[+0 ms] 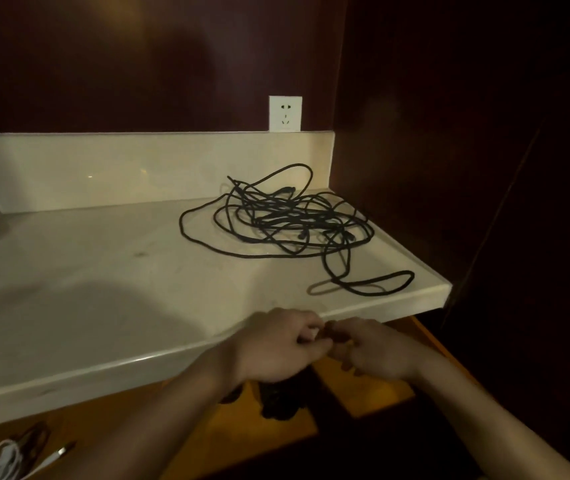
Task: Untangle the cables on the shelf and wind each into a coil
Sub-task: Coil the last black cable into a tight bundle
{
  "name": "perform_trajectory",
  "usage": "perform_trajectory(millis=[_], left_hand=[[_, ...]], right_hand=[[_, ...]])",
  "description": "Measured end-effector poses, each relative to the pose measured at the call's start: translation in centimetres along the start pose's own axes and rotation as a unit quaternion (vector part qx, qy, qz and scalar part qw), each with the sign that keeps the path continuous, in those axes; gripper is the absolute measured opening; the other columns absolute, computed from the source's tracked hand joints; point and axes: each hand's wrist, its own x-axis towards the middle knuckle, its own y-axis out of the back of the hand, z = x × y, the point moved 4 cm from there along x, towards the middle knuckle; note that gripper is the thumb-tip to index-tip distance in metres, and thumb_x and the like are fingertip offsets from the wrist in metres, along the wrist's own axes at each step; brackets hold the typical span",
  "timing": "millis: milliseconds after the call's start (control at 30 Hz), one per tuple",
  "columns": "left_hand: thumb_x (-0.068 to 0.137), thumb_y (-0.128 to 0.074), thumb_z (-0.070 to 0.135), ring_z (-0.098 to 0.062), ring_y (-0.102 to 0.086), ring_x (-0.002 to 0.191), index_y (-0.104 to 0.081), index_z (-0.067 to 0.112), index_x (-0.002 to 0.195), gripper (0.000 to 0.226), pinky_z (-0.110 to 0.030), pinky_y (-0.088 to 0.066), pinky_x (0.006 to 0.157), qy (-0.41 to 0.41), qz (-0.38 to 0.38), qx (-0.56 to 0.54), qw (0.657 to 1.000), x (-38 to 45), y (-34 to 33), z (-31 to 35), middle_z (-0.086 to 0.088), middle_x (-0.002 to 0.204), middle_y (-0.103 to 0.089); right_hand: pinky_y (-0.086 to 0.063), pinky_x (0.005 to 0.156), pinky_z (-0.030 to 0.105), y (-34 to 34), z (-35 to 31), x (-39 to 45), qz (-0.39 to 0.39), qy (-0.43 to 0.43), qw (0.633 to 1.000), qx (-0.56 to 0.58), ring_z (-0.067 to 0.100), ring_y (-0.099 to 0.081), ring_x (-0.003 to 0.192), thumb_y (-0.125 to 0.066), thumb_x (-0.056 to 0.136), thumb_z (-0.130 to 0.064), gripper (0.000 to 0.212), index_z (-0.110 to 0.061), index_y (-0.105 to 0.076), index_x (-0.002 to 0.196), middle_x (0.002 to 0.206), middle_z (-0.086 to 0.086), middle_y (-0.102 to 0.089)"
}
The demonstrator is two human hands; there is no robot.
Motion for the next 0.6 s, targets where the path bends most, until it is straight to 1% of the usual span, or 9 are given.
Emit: perform_trajectory(millis=[100, 200, 267, 300, 333, 400, 467, 533, 600], left_hand=[[0.096, -0.055, 0.053, -0.003, -0.069, 0.085, -0.056, 0.037, 0.128, 0.036, -0.036, -0.058, 0.086, -0.013, 0.064, -0.037, 0.997, 0.9, 1.5, 1.2, 0.011, 0.11, -0.07], [0.091, -0.059, 0.06, -0.002, -0.067, 0.087, -0.031, 0.038, 0.15, 0.069, -0.033, -0.057, 0.087, -0.043, 0.137, -0.049, 0.988, 1.4, 3.0, 2.4, 0.014, 0.108, -0.068], [0.081, -0.058, 0.074, -0.009, -0.063, 0.105, -0.01, 0.053, 0.153, 0.089, -0.039, -0.054, 0.095, -0.073, 0.159, -0.055, 0.983, 1.7, 3.5, 3.4, 0.012, 0.128, -0.059], [0.079, -0.057, 0.077, -0.014, -0.059, 0.115, -0.006, 0.058, 0.151, 0.09, -0.041, -0.051, 0.097, -0.088, 0.166, -0.04, 0.981, 2.0, 3.8, 4.0, 0.01, 0.141, -0.05], [0.081, -0.057, 0.075, -0.017, -0.054, 0.122, -0.008, 0.058, 0.151, 0.088, -0.038, -0.049, 0.098, -0.102, 0.17, -0.014, 0.98, 2.3, 3.9, 4.6, 0.01, 0.148, -0.041], [0.088, -0.059, 0.066, -0.015, -0.045, 0.129, -0.024, 0.047, 0.154, 0.077, -0.03, -0.043, 0.098, -0.12, 0.17, 0.04, 0.977, 3.2, 3.8, 5.4, 0.011, 0.15, -0.034], [0.092, -0.061, 0.057, -0.017, -0.037, 0.134, -0.043, 0.039, 0.148, 0.061, -0.028, -0.034, 0.101, -0.119, 0.156, 0.109, 0.975, 4.1, 3.5, 5.8, 0.009, 0.149, -0.035], [0.099, -0.057, 0.041, -0.017, -0.034, 0.13, -0.055, 0.035, 0.14, 0.042, -0.024, -0.027, 0.094, -0.114, 0.139, 0.163, 0.97, 4.6, 2.8, 5.5, 0.007, 0.142, -0.045], [0.103, -0.05, 0.027, -0.014, -0.038, 0.124, -0.059, 0.032, 0.135, 0.034, -0.025, -0.031, 0.095, -0.111, 0.136, 0.16, 0.971, 4.5, 2.3, 4.6, 0.008, 0.131, -0.055]], right_hand=[[-0.058, 0.072, 0.027, 2.9, -2.1, -2.7, 0.043, 0.043, 0.997, 0.037, 0.011, -0.071, 0.083, -0.056, 0.099, -0.037, 0.022, -0.025, -0.064, 0.116, 0.107, -0.004, -0.068], [-0.055, 0.066, 0.029, 5.7, -3.5, -5.3, 0.126, 0.12, 0.985, 0.024, 0.009, -0.068, 0.074, -0.059, 0.097, -0.036, 0.015, -0.024, -0.067, 0.097, 0.088, -0.005, -0.069], [-0.048, 0.059, 0.027, 7.5, -4.0, -6.8, 0.243, 0.168, 0.955, -0.003, 0.008, -0.061, 0.067, -0.056, 0.096, -0.036, 0.018, -0.026, -0.065, 0.085, 0.075, -0.007, -0.064], [-0.045, 0.058, 0.025, 8.3, -3.9, -7.3, 0.307, 0.185, 0.933, 0.012, 0.008, -0.058, 0.065, -0.055, 0.097, -0.036, 0.021, -0.026, -0.063, 0.08, 0.071, -0.008, -0.062], [-0.043, 0.056, 0.023, 9.0, -3.6, -7.6, 0.366, 0.195, 0.909, 0.047, 0.008, -0.056, 0.063, -0.055, 0.097, -0.034, 0.024, -0.024, -0.061, 0.076, 0.069, -0.008, -0.06], [-0.043, 0.058, 0.026, 10.3, -2.8, -7.1, 0.446, 0.178, 0.869, 0.12, 0.012, -0.054, 0.064, -0.055, 0.098, -0.033, 0.028, -0.017, -0.06, 0.076, 0.068, -0.004, -0.058], [-0.047, 0.062, 0.037, 11.2, -1.7, -5.2, 0.456, 0.119, 0.868, 0.158, 0.018, -0.058, 0.069, -0.057, 0.096, -0.039, 0.026, -0.016, -0.061, 0.084, 0.073, 0.001, -0.06], [-0.05, 0.062, 0.033, 10.8, -0.8, -2.9, 0.399, 0.031, 0.903, 0.155, 0.012, -0.062, 0.077, -0.059, 0.092, -0.05, 0.031, -0.02, -0.06, 0.1, 0.087, -0.001, -0.063], [-0.052, 0.072, 0.031, 9.3, -0.3, -1.1, 0.326, -0.04, 0.937, 0.116, 0.011, -0.062, 0.085, -0.06, 0.089, -0.057, 0.045, -0.02, -0.057, 0.115, 0.102, 0.0, -0.064]])
